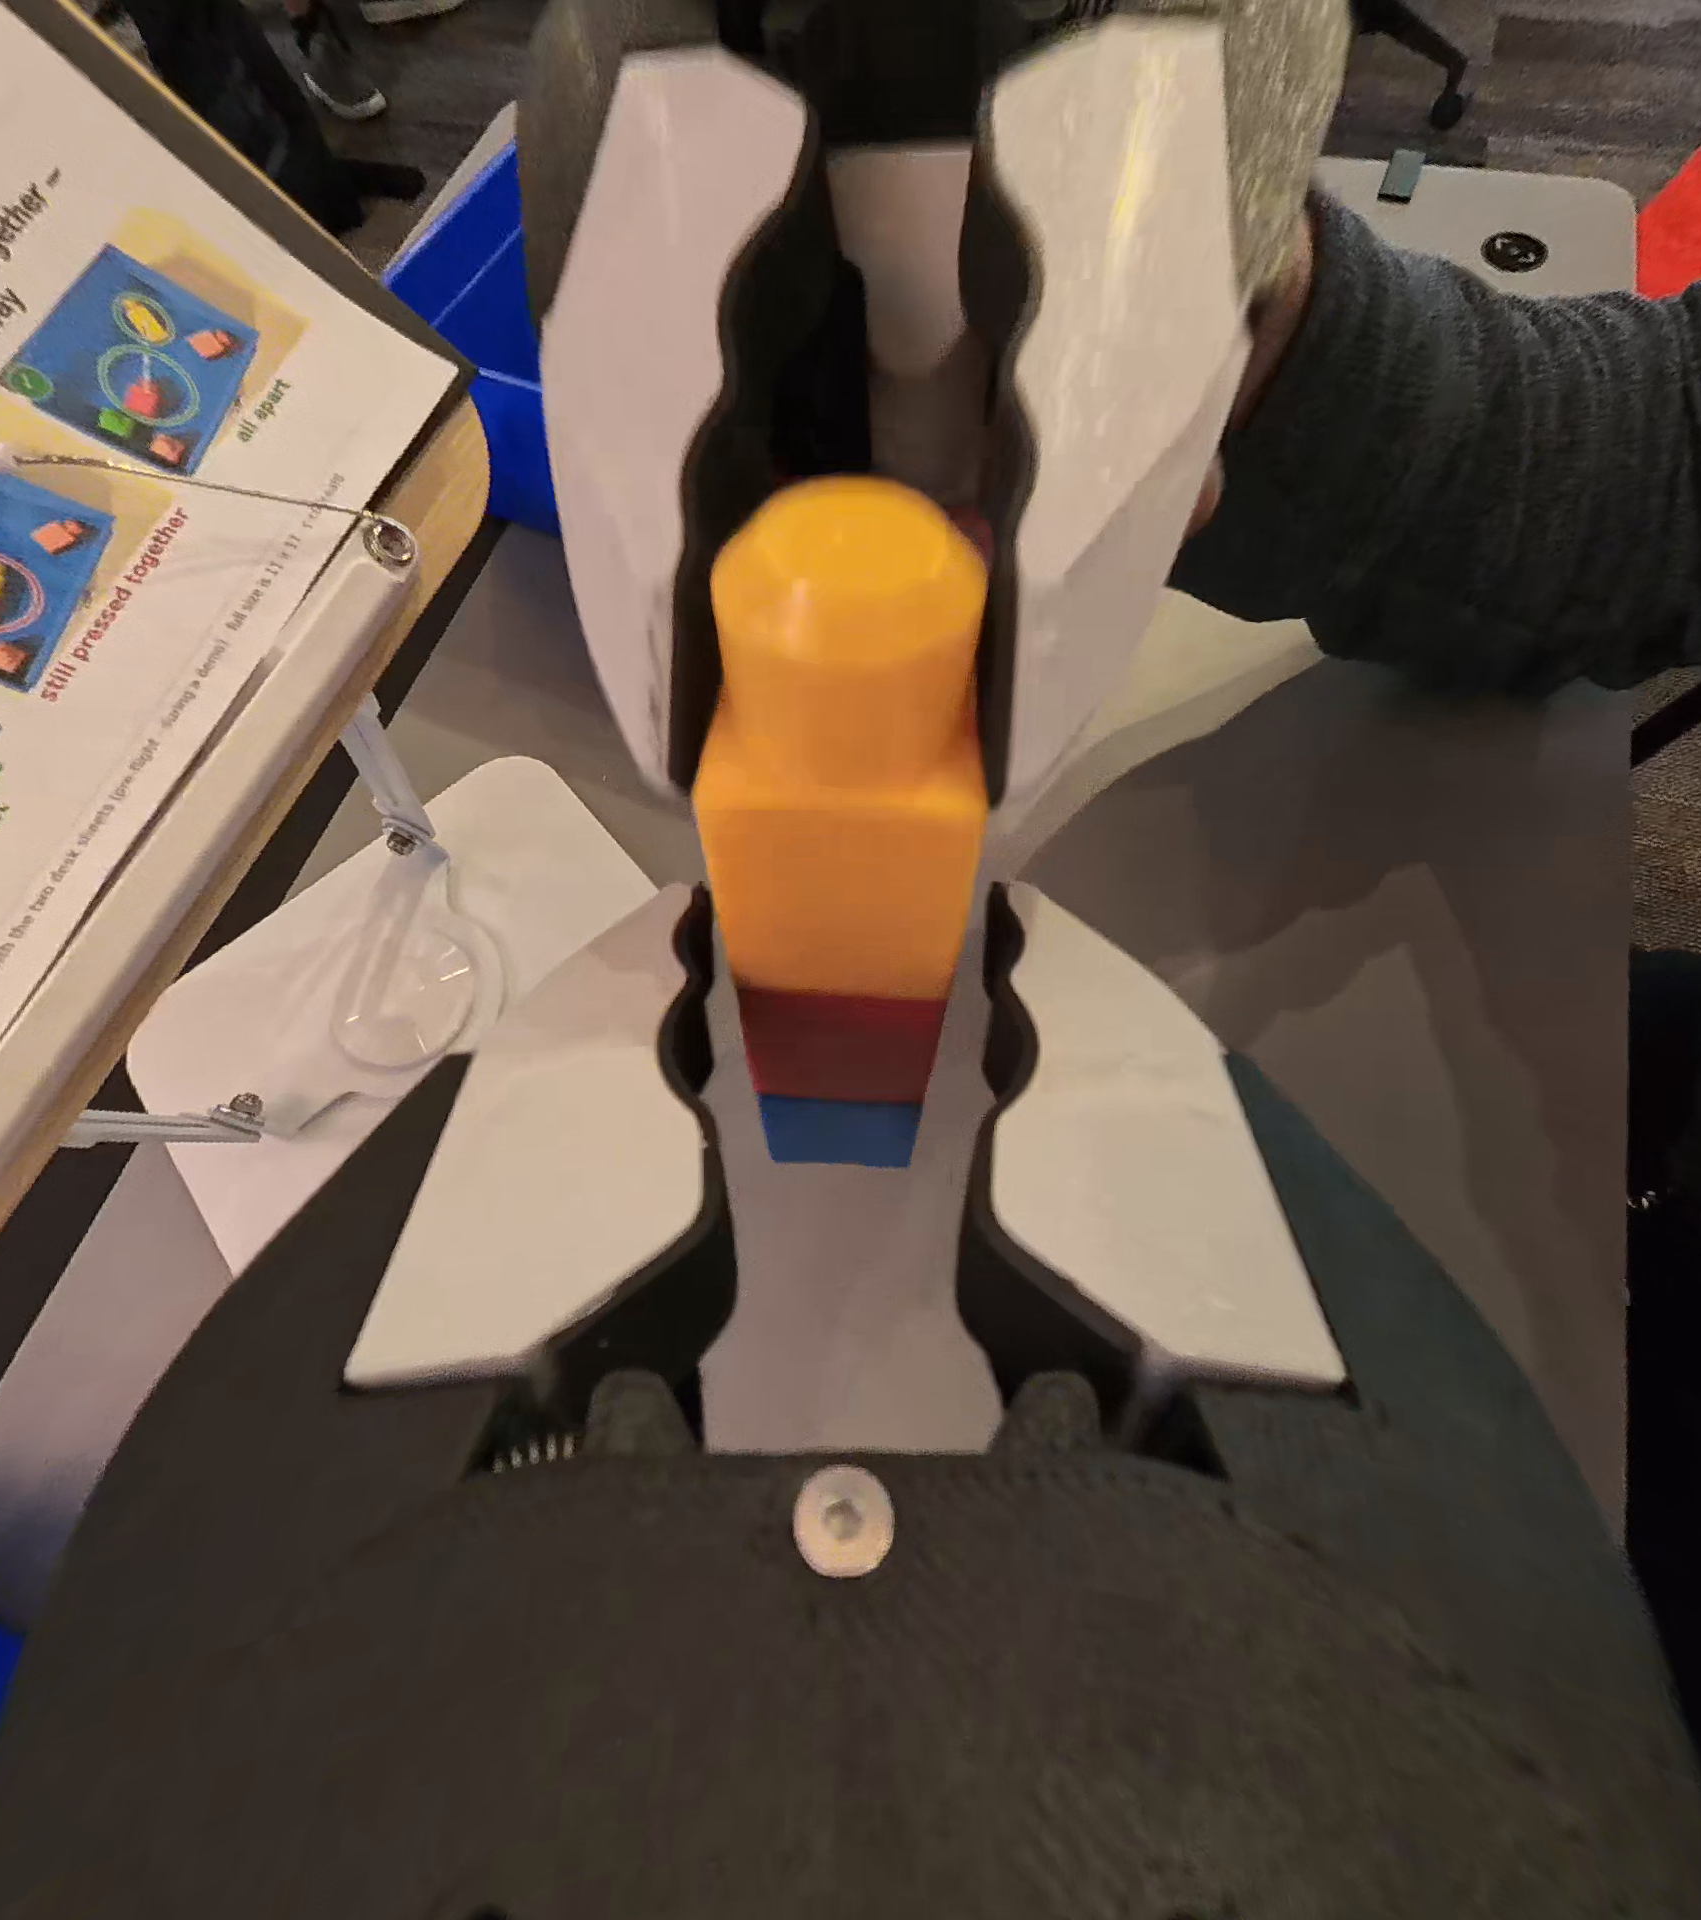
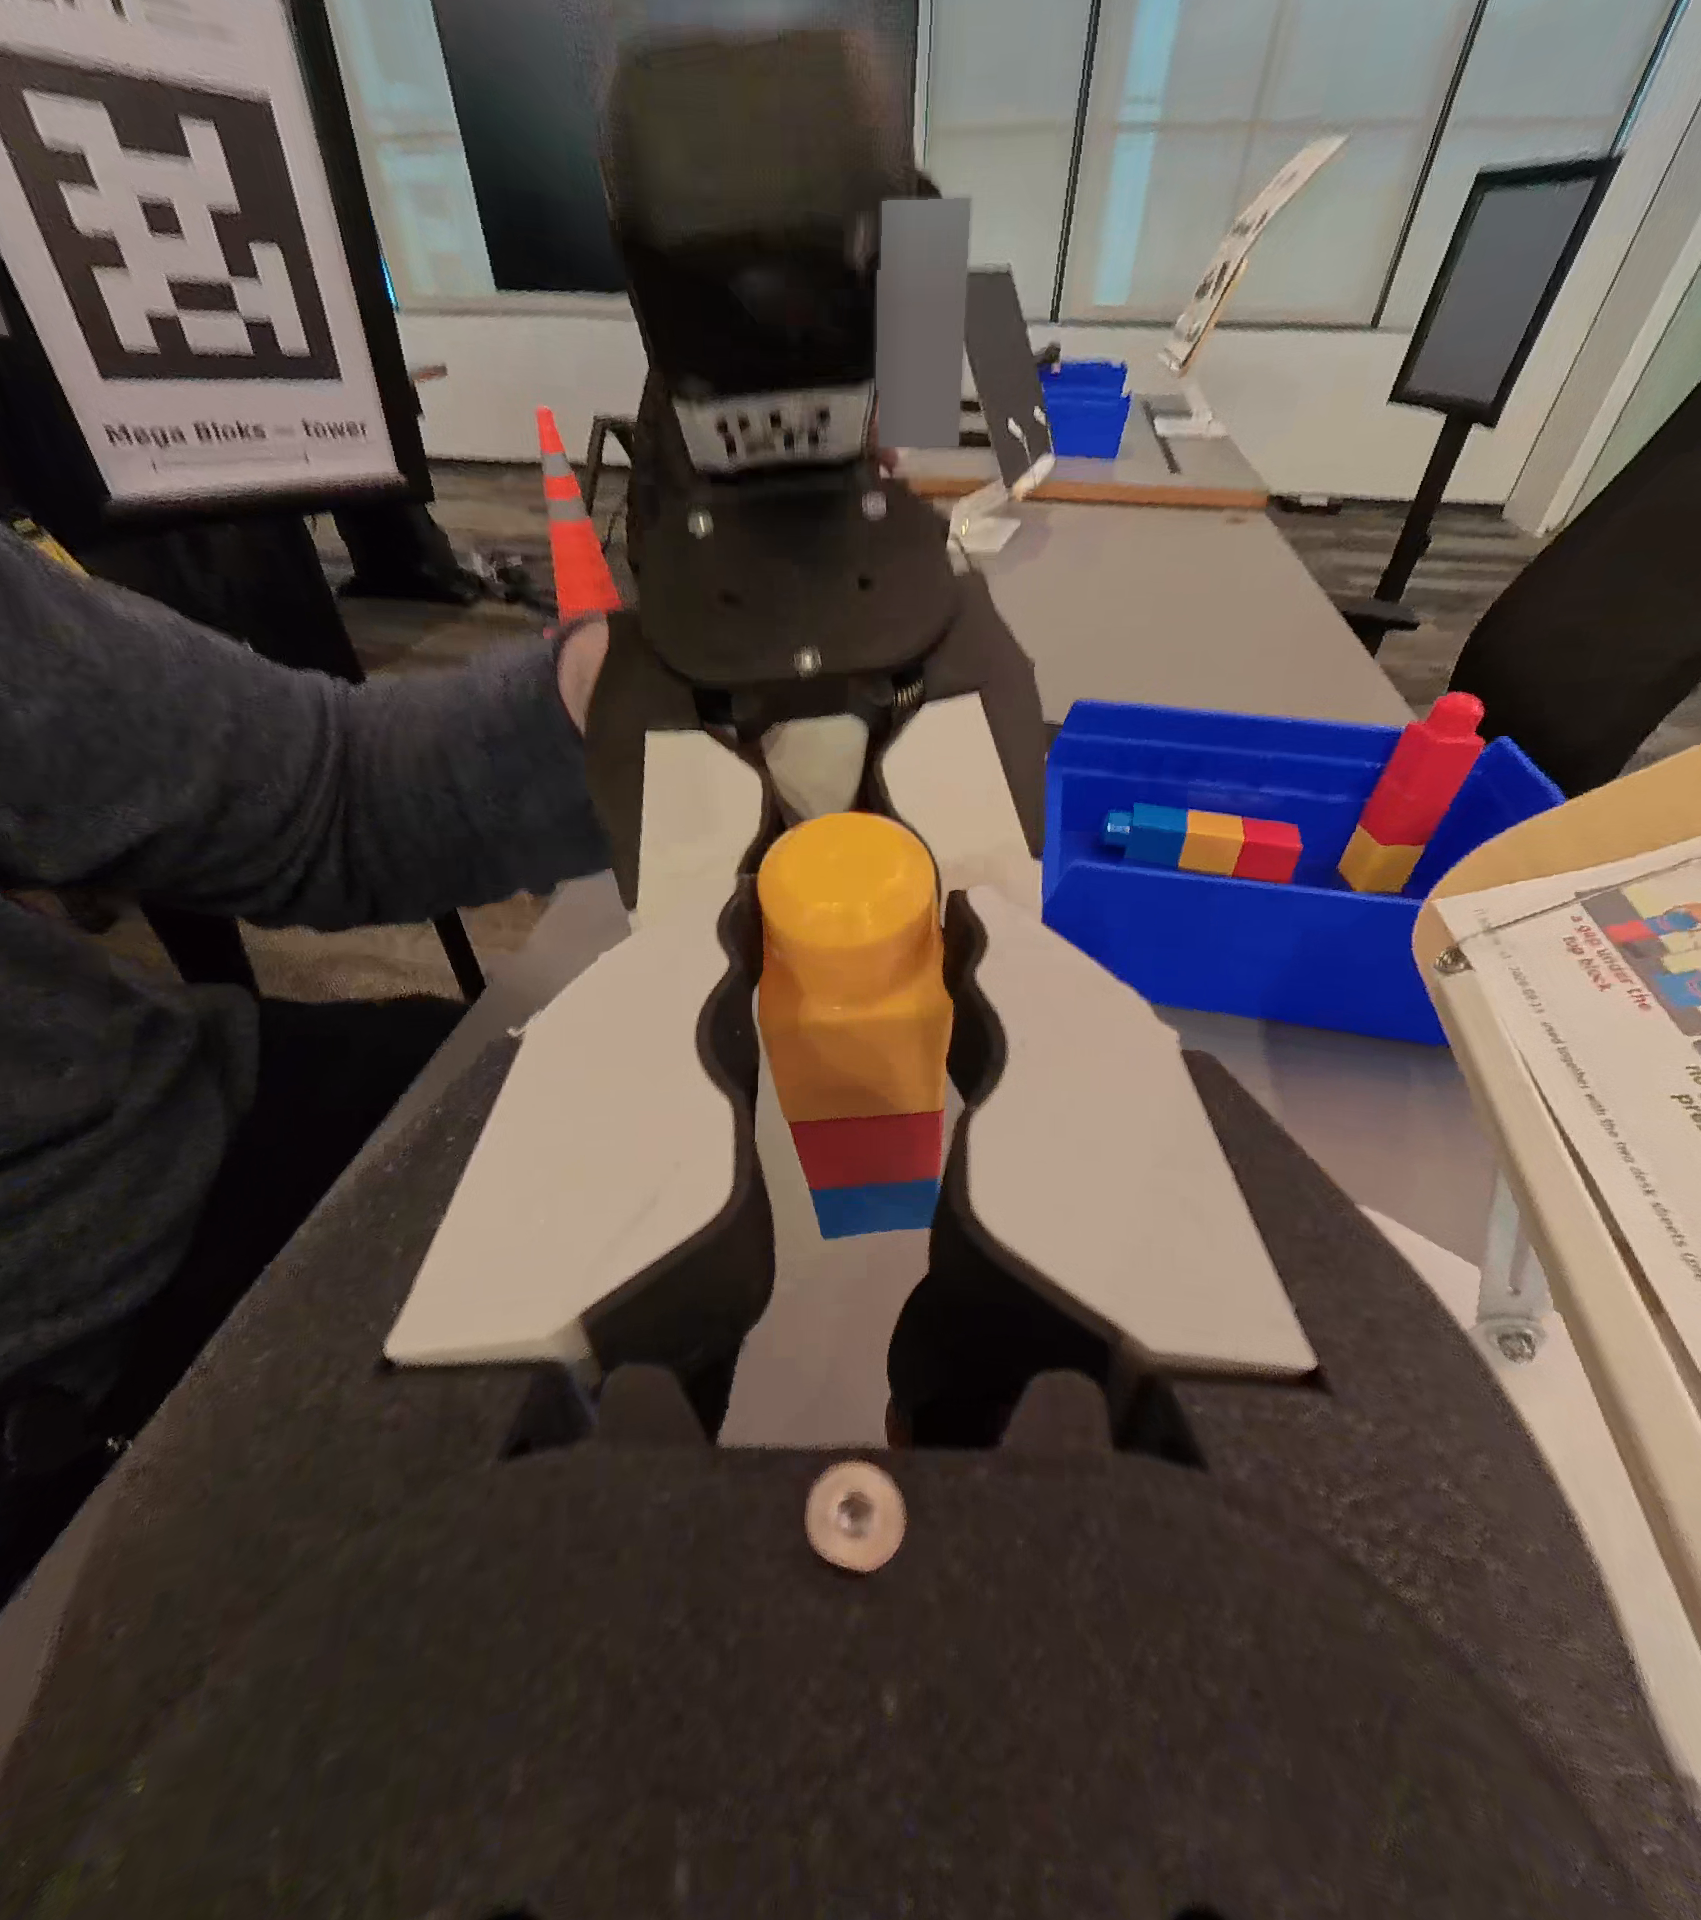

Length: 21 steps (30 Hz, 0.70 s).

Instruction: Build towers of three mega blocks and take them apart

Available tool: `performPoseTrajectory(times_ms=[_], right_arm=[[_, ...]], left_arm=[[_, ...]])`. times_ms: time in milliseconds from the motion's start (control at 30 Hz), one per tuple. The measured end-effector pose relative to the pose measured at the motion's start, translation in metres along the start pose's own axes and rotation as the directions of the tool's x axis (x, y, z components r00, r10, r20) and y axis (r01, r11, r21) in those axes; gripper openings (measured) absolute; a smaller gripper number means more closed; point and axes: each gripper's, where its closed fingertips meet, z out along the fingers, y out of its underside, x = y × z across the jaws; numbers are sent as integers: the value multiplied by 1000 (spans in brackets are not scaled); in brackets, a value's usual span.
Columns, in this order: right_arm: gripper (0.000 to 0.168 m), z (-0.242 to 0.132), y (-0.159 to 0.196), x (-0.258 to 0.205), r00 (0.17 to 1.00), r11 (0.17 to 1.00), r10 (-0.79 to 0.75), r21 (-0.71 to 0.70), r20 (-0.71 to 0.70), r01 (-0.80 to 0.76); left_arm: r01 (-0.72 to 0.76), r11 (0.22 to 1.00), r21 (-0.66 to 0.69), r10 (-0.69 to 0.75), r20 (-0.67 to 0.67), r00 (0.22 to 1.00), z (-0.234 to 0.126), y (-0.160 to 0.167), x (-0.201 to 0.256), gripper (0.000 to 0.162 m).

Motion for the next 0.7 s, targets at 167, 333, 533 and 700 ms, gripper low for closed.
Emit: performPoseTrajectory(times_ms=[167, 333, 533, 700], right_arm=[[33, -8, -10, 1, 1000, 997, 26, 76, 17, -27], [42, -8, -4, 3, 999, 998, 38, 44, 14, -39], [36, -6, 15, 1, 999, 994, -38, -104, 1, 37], [36, -7, 12, -1, 997, 991, -71, -114, -15, 68]], left_arm=[[28, 999, 17, -28, -14, 1000, 12, 12, 0, 46], [42, 999, 22, -41, -27, 999, 16, 15, 1, 37], [23, 999, -25, -24, -26, 999, 19, 19, 4, 37], [41, 999, -4, -41, -45, 998, 18, 16, 7, 37]])
